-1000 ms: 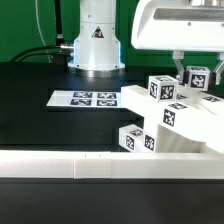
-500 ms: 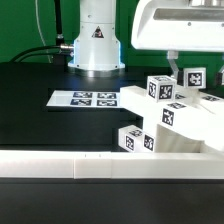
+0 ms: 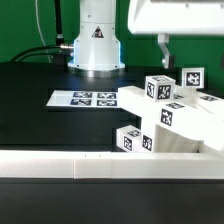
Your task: Assemble chair
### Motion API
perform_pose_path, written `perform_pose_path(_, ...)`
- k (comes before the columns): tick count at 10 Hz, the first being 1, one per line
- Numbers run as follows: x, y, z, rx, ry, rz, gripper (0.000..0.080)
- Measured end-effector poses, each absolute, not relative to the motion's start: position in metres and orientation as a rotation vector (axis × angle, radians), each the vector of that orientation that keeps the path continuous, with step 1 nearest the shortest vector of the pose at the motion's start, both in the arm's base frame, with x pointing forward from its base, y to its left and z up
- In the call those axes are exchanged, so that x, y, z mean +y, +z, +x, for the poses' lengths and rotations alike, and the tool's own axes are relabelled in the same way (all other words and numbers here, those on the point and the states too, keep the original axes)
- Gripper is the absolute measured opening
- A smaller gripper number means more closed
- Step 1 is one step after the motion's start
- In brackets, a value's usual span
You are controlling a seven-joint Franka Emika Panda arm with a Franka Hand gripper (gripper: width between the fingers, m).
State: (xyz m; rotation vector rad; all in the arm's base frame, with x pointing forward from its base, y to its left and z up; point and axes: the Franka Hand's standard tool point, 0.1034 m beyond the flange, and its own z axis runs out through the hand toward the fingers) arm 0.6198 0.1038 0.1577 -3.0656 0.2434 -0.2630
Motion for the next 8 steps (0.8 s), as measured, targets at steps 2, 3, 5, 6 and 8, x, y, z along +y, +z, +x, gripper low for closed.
perform_pose_path(2, 0.098, 0.159, 0.62, 0.272, -0.251, -3.049, 0.0648)
perform_pose_path(3, 0.099, 0.158, 0.619, 0.27, -0.248, -3.05, 0.0648)
perform_pose_path(5, 0.094, 0.149, 0.614, 0.347, -0.223, -3.022, 0.0648)
perform_pose_path(6, 0.097, 0.146, 0.611, 0.38, -0.203, -3.012, 0.0648)
perform_pose_path(8, 0.11, 0.141, 0.603, 0.391, -0.171, -3.003, 0.0648)
